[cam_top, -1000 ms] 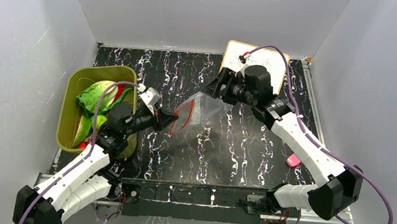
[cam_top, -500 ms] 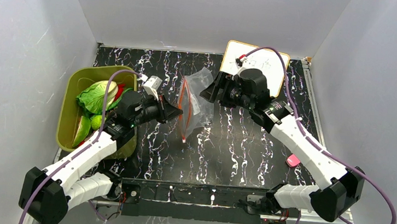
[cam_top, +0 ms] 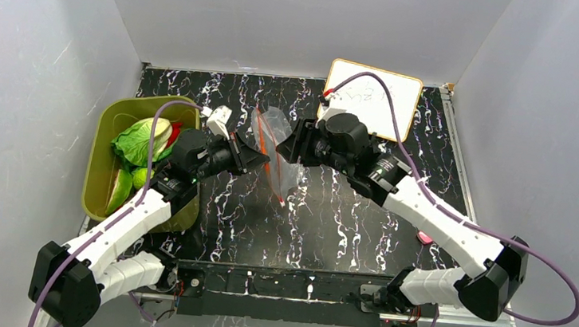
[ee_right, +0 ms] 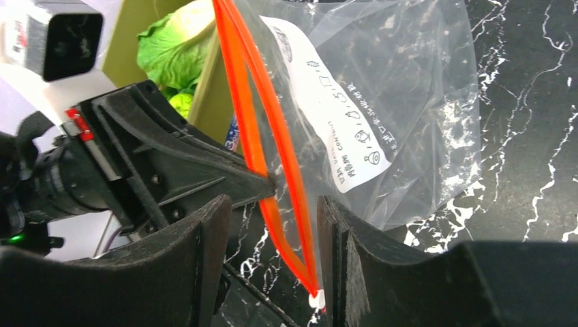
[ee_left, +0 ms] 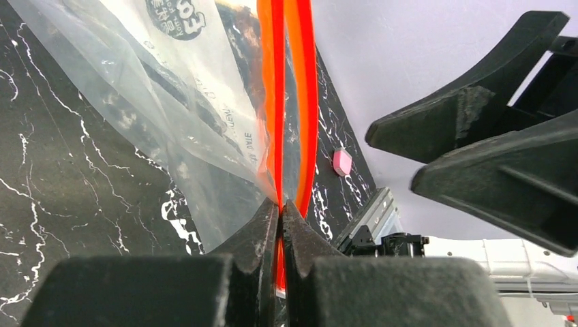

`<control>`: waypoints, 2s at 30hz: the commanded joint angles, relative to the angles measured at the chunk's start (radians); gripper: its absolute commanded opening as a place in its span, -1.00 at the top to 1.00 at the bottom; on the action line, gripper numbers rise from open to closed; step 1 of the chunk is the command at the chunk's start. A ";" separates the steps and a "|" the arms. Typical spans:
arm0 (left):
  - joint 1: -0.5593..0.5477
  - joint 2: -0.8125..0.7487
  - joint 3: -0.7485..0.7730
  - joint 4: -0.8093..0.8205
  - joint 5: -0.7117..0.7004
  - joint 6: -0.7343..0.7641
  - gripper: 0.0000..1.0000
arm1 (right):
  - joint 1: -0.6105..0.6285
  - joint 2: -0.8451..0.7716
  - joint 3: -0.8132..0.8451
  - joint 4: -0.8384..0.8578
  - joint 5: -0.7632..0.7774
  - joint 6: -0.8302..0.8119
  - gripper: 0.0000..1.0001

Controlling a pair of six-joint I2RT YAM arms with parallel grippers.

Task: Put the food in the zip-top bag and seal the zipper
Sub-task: Open the zipper of the food storage bag.

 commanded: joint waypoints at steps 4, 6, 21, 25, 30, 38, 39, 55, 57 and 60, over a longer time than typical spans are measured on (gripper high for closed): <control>-0.005 -0.028 0.022 0.015 0.010 -0.047 1.00 | 0.014 0.067 -0.012 0.067 0.057 -0.053 0.06; -0.005 -0.033 0.026 0.009 0.013 -0.049 1.00 | 0.019 0.085 -0.010 0.071 0.048 -0.054 0.06; -0.005 -0.039 0.062 -0.105 -0.001 0.009 1.00 | 0.029 0.135 -0.012 0.059 0.249 -0.124 0.53; -0.005 -0.053 0.084 -0.206 -0.051 0.049 1.00 | 0.029 0.109 0.013 -0.013 0.386 -0.144 0.88; -0.004 -0.066 0.106 -0.311 -0.135 0.145 1.00 | 0.029 0.066 0.046 -0.110 0.556 -0.177 1.00; -0.004 0.003 0.211 -0.513 -0.253 0.256 1.00 | 0.028 -0.005 0.073 -0.169 0.652 -0.168 1.00; -0.005 0.010 0.214 -0.521 -0.256 0.255 1.00 | 0.029 -0.011 0.070 -0.153 0.623 -0.165 1.00; -0.004 0.001 0.314 -0.511 -0.294 0.266 -0.93 | 0.028 0.009 0.055 -0.115 0.485 -0.167 1.00; -0.004 0.001 0.350 -0.564 -0.403 0.265 -0.97 | 0.028 0.007 0.058 -0.128 0.505 -0.172 1.00; -0.004 0.004 0.396 -0.639 -0.544 0.235 -0.97 | 0.028 0.000 0.061 -0.147 0.508 -0.177 1.00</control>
